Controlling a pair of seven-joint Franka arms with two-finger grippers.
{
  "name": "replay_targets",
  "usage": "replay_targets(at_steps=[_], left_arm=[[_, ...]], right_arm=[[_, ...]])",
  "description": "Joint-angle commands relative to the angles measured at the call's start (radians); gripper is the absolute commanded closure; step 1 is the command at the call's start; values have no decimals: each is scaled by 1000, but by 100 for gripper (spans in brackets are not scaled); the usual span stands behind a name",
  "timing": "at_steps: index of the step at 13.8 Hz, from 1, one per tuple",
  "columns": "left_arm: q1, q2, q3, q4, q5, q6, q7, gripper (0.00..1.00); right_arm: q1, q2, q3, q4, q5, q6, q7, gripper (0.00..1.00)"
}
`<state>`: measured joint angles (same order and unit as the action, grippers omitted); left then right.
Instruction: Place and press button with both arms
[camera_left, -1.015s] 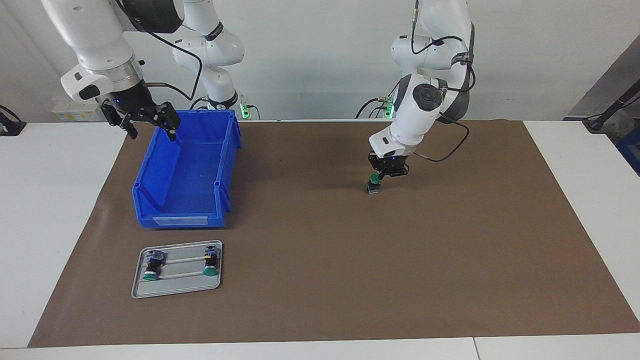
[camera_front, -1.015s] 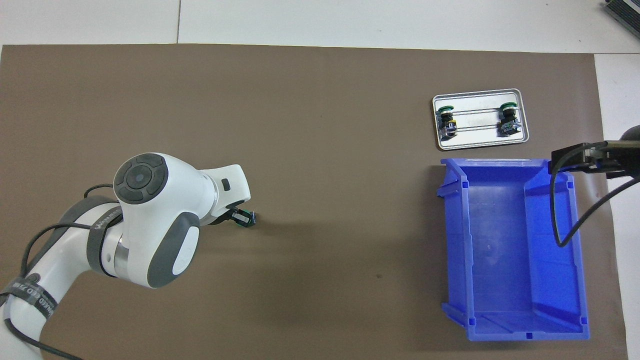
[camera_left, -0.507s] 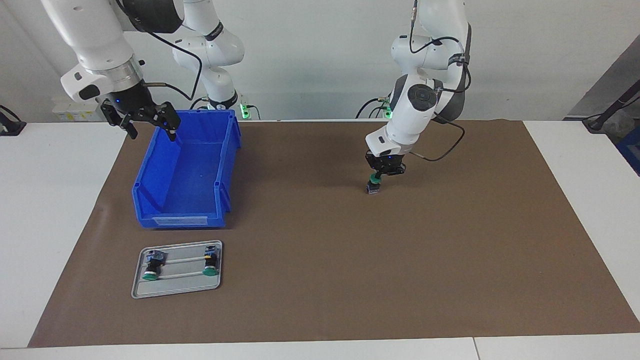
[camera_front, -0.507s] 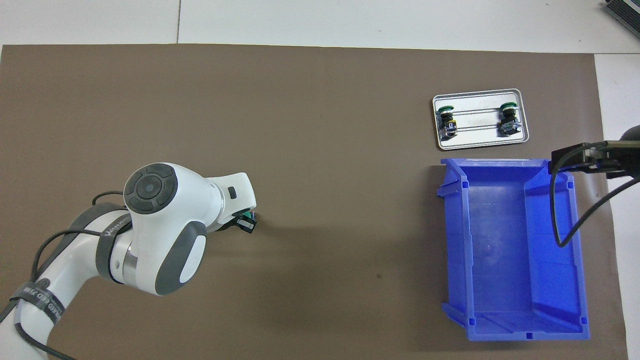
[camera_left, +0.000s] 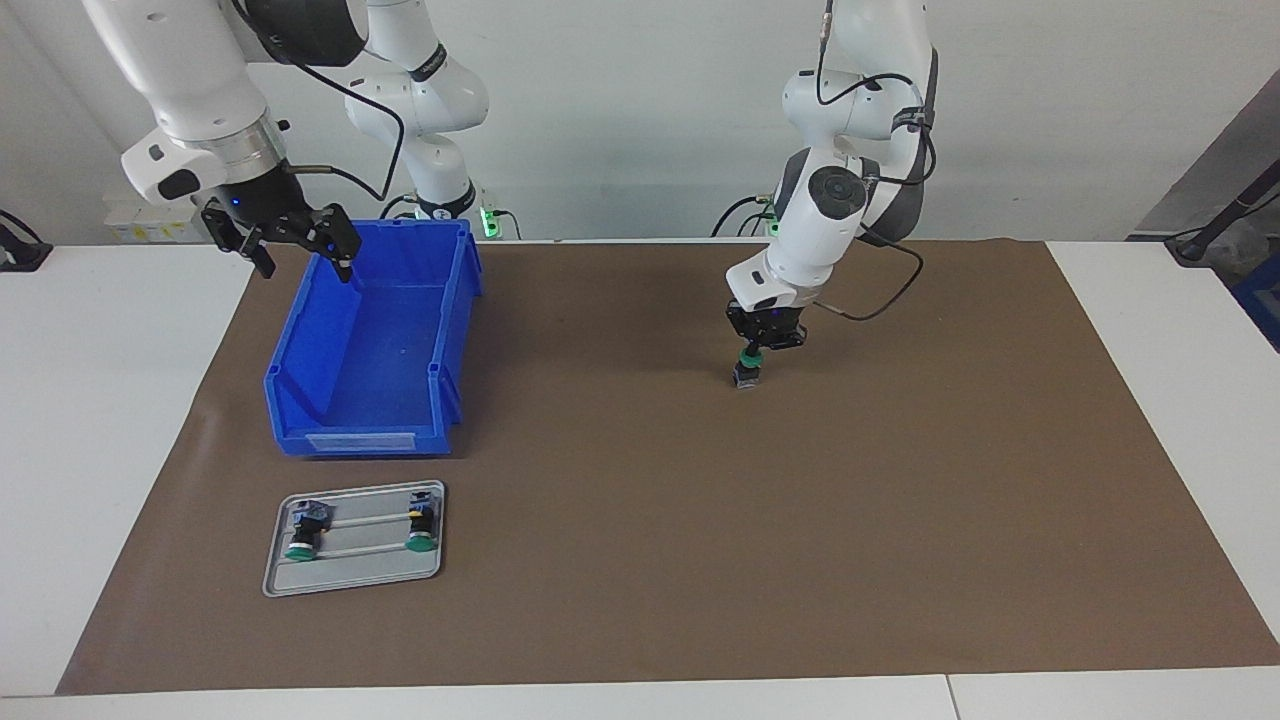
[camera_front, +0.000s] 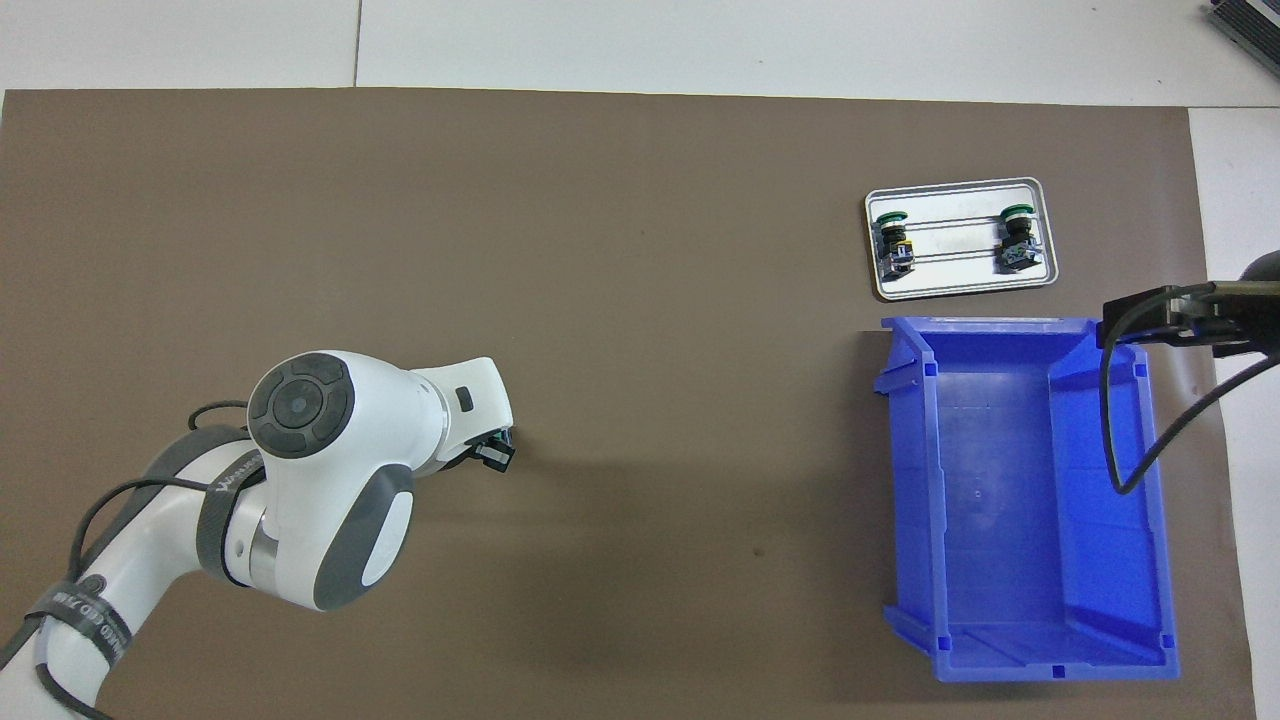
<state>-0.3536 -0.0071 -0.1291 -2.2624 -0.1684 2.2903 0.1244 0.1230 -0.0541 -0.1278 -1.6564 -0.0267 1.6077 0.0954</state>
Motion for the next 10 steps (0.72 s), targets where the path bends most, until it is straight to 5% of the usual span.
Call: replay_targets(at_steps=[1, 6, 10], left_arm=[[-21, -10, 14, -65, 21, 69, -20, 100], [-24, 6, 14, -49, 21, 84, -19, 100], [-10, 36, 16, 90, 21, -21, -16, 100]], right_arm=[[-8, -24, 4, -25, 18, 9, -12, 0], [-54, -23, 13, -26, 19, 31, -13, 0], [-91, -23, 46, -25, 19, 8, -13, 0]])
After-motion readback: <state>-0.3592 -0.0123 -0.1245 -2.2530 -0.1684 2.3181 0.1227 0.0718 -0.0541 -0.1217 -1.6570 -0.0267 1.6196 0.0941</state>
